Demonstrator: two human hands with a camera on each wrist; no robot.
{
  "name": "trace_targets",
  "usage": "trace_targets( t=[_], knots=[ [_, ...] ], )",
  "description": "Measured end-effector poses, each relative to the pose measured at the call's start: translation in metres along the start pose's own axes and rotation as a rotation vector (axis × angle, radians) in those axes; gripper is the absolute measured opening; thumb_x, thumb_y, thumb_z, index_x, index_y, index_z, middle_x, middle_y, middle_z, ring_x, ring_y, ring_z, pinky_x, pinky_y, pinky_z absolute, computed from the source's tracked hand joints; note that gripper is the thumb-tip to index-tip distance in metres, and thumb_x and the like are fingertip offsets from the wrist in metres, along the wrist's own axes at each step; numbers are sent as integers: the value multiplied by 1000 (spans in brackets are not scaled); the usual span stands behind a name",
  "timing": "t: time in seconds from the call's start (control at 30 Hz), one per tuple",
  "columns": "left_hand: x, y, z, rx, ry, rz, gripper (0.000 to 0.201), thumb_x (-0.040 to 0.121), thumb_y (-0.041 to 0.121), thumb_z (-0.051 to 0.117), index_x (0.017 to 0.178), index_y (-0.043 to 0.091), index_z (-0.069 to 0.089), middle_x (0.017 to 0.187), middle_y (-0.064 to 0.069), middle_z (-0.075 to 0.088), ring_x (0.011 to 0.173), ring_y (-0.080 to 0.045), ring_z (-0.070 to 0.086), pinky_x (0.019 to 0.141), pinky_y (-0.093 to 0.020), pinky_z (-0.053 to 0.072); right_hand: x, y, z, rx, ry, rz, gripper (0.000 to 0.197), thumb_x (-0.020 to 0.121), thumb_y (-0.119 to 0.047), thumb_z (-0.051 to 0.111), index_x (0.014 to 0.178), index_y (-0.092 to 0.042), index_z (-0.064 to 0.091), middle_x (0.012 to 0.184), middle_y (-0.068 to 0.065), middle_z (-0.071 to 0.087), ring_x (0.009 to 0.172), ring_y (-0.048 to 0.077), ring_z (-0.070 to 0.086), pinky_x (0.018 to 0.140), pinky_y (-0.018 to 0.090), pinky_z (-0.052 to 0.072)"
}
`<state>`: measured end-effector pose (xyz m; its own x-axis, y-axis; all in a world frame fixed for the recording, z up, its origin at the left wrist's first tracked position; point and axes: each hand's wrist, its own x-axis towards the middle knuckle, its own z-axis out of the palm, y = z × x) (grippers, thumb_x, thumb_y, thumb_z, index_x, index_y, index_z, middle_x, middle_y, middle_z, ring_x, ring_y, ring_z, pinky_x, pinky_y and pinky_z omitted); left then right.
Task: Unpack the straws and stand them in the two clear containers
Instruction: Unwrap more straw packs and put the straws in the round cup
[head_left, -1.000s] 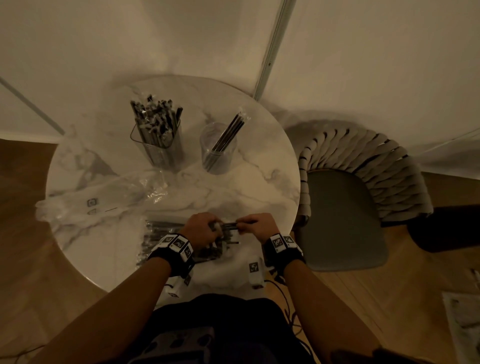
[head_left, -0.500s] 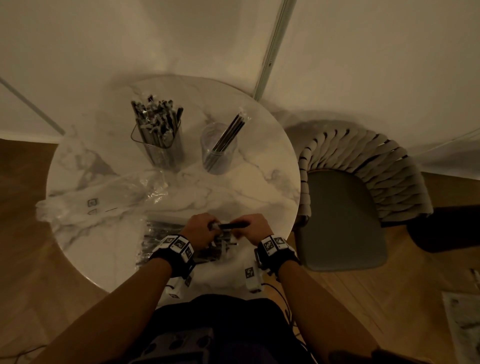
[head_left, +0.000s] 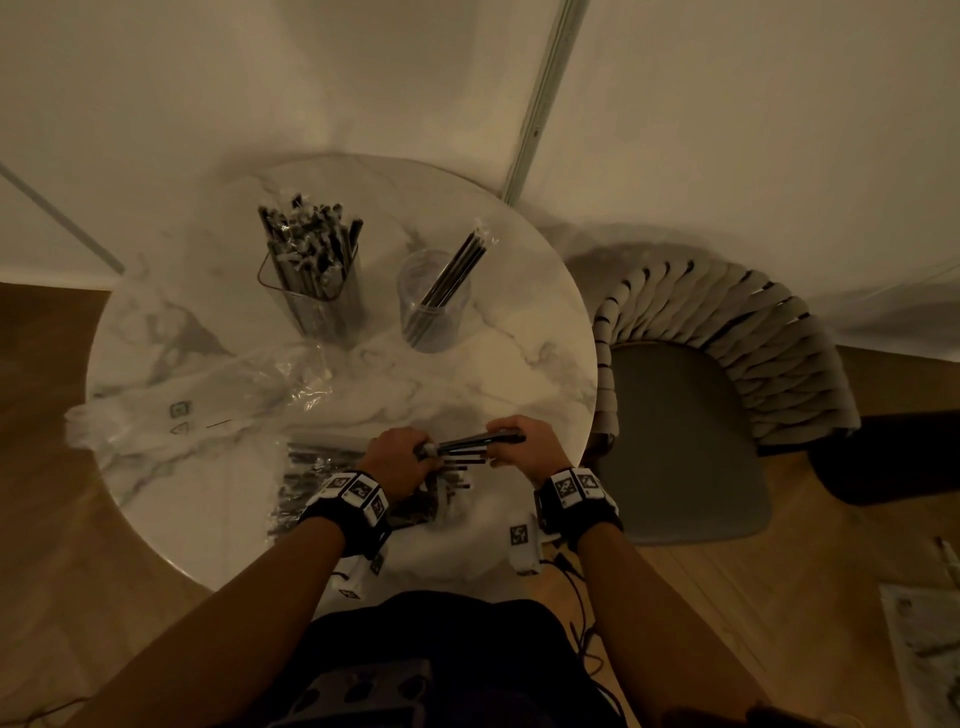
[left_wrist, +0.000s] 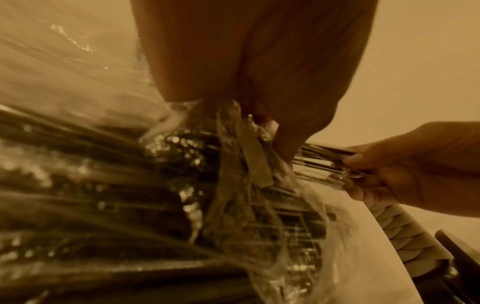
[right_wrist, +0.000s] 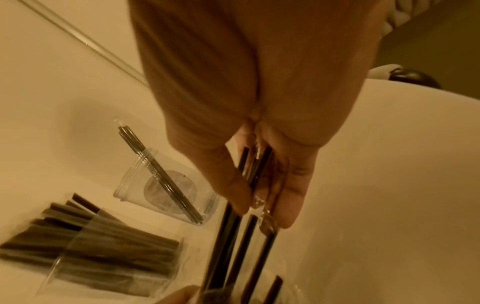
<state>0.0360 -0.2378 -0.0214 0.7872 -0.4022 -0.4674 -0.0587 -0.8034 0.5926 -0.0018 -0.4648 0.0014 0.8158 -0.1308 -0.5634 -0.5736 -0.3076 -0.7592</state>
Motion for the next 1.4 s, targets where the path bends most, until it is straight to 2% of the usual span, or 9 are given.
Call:
trace_targets(
  t=[0.17, 0.3, 0.43, 0.53, 0.63, 0.77, 0.93, 1.03, 1.4],
  knots=[
    [1, 1, 1, 28, -2, 5, 19, 84, 43, 67, 89, 25, 65, 86, 2, 66, 82, -22, 61, 78, -39, 49, 2, 0, 3, -115, 35, -58, 31, 68, -7, 84, 93, -22, 71, 80, 6, 75, 71, 22, 73, 75, 40, 62],
    [1, -3, 1, 15, -19, 1, 17, 85, 43, 66, 90, 27, 64, 85, 5, 62, 84, -22, 60, 80, -38, 48, 6, -1, -1, -104, 94, -72, 30, 69, -6, 83, 86, -28, 72, 80, 3, 75, 70, 19, 72, 75, 37, 61],
    [2, -3, 1, 28, -14, 9, 14, 87, 41, 64, 90, 27, 63, 85, 5, 61, 83, -22, 59, 79, -38, 48, 3, 2, -3, 67, 113, -13, 30, 74, 3, 78, 99, -12, 70, 88, 13, 72, 79, 30, 72, 78, 44, 62],
    [2, -5, 2, 44, -7, -3, 12, 87, 39, 63, 87, 27, 62, 82, 7, 60, 81, -23, 59, 81, -40, 48, 1, 1, 1, 204, 79, 41, 28, 80, -5, 80, 105, -2, 66, 94, 21, 71, 78, 35, 72, 77, 48, 61],
    [2, -8, 4, 28, -4, -5, 12, 87, 39, 63, 85, 28, 61, 82, 8, 60, 80, -21, 59, 82, -39, 47, 3, 1, -3, 133, 63, -21, 12, 85, -2, 73, 97, -3, 70, 86, 24, 72, 73, 34, 72, 77, 45, 61],
    [1, -8, 3, 27, 0, 0, 15, 89, 42, 61, 82, 28, 60, 79, 7, 59, 76, -19, 57, 75, -35, 45, 7, 2, -21, 152, 122, -30, 15, 83, 4, 73, 97, -1, 70, 82, 18, 71, 72, 32, 72, 80, 45, 61],
    [2, -7, 5, 35, -6, 0, 18, 94, 38, 55, 80, 26, 54, 80, 3, 59, 77, -26, 58, 80, -42, 47, 7, -1, -20, 393, 181, 50, 25, 86, 4, 69, 109, 1, 59, 103, 21, 61, 85, 34, 69, 73, 42, 62],
    [3, -8, 5, 26, -17, -4, 15, 95, 35, 52, 85, 24, 55, 83, 1, 60, 79, -28, 58, 82, -45, 47, 8, -1, -12, 370, 179, 22, 23, 92, -4, 66, 114, 1, 60, 110, 23, 60, 88, 33, 70, 74, 44, 62],
    [-2, -8, 3, 26, 31, 1, 16, 89, 41, 61, 93, 26, 60, 87, 3, 62, 83, -23, 59, 81, -40, 47, 7, -7, -48, 201, 79, -68, 13, 85, 8, 69, 91, -3, 71, 89, 22, 71, 84, 38, 73, 82, 46, 61]
  ],
)
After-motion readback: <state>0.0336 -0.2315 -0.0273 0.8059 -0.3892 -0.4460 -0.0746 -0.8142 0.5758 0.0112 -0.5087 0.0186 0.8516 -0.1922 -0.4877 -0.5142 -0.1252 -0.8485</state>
